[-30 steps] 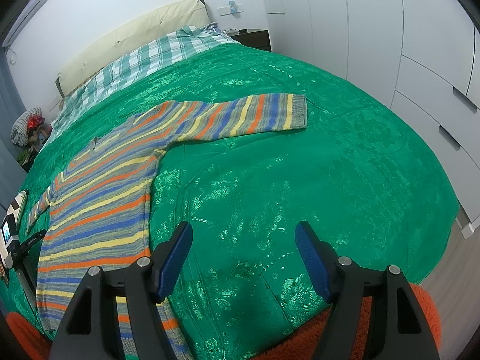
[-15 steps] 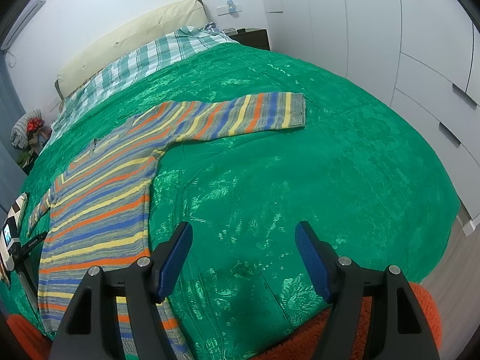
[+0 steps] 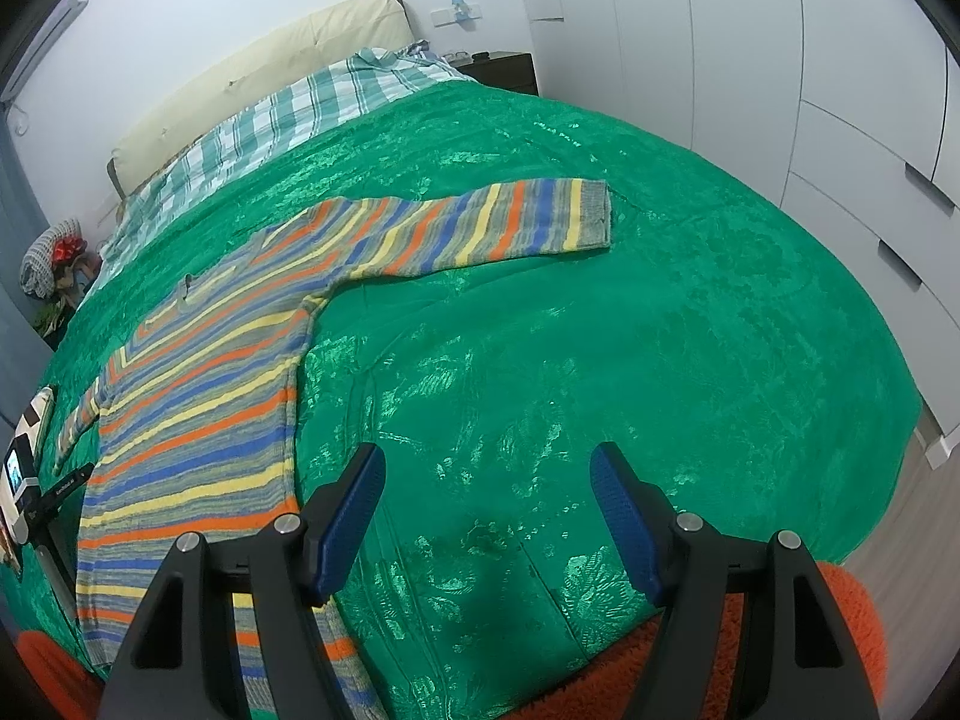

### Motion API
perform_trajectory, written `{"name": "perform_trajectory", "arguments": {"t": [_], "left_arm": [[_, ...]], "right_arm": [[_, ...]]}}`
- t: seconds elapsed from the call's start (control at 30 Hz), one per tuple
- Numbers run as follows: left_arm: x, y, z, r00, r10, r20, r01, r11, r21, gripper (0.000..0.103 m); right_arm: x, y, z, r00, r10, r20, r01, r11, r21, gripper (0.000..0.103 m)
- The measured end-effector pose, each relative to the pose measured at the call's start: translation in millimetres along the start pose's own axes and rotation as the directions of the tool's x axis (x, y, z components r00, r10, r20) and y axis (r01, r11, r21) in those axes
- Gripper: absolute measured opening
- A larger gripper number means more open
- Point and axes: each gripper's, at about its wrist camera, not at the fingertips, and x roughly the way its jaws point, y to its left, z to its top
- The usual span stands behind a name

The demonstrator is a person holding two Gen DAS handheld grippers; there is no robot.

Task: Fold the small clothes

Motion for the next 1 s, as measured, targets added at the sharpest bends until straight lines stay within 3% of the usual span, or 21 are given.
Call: {"name": "perform_trajectory", "arguments": {"t": [1.0], "left_arm": [[0.0,0.0,-0.1,1.000,0.000,0.000,0.000,1.000,0.000,0.103]], "right_arm": [[-1.1,-1.5,-1.7,1.000,0.000,-0.003,0.000,1.000,0.009,0.071]]}}
